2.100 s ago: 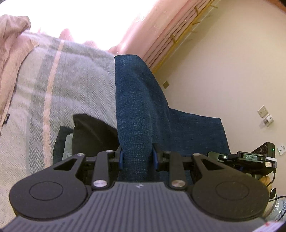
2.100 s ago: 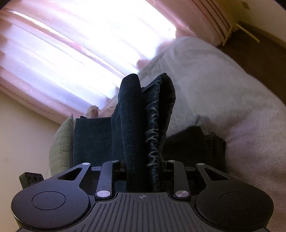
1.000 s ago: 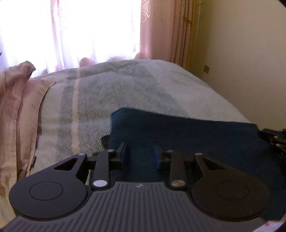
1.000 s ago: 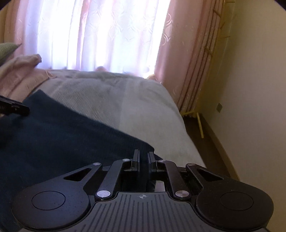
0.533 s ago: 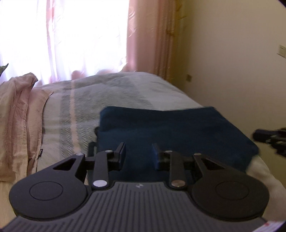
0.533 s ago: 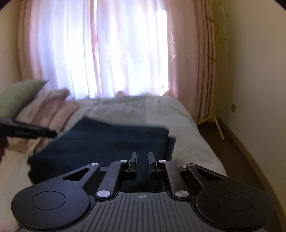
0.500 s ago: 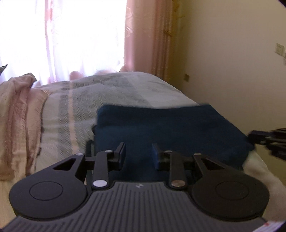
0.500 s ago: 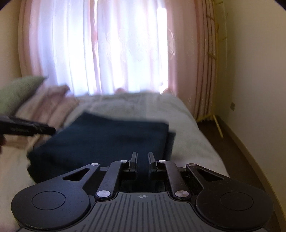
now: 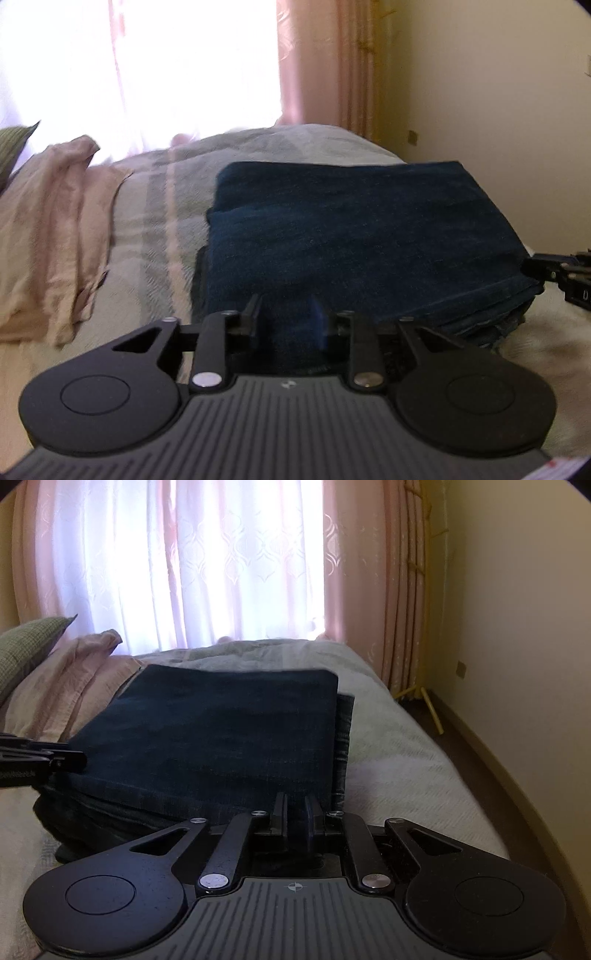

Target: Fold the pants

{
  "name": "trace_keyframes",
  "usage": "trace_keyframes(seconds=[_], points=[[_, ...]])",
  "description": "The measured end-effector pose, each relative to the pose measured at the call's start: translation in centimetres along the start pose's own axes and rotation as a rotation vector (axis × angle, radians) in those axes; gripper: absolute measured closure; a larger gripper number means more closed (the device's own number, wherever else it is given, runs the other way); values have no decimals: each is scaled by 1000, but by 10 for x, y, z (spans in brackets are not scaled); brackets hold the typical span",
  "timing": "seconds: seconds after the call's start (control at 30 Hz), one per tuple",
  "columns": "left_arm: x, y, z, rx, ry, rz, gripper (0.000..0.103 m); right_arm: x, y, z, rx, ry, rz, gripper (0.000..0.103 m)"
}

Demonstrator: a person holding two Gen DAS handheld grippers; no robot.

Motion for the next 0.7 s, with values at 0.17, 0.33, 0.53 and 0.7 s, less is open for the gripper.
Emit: trace_keyframes(seconds=[0.17,0.33,0.53,0.7], points=[[63,-7,3,27,-33,-42,58,60,-3,-7,-54,-1,-76,66],[152,0,12,103,-39,-105,40,146,1,-12,-181,-63,-124,43],[263,21,22,196,-72,-154,28,251,-6,-26,-202,-141,-148,39],[342,35,34,203,-123,-176,24,326,-10,-45,-159,-204,-141,37]])
Point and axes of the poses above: each gripper's, at about its wrist camera, not at the fingertips, and x roughly against the way its jaws point, z to its right, y to its underside, the point moved 9 cm from there along -x, roughly the way its jaws point, and after that the axes turned 1 degree about z, right-handed, at the moved point
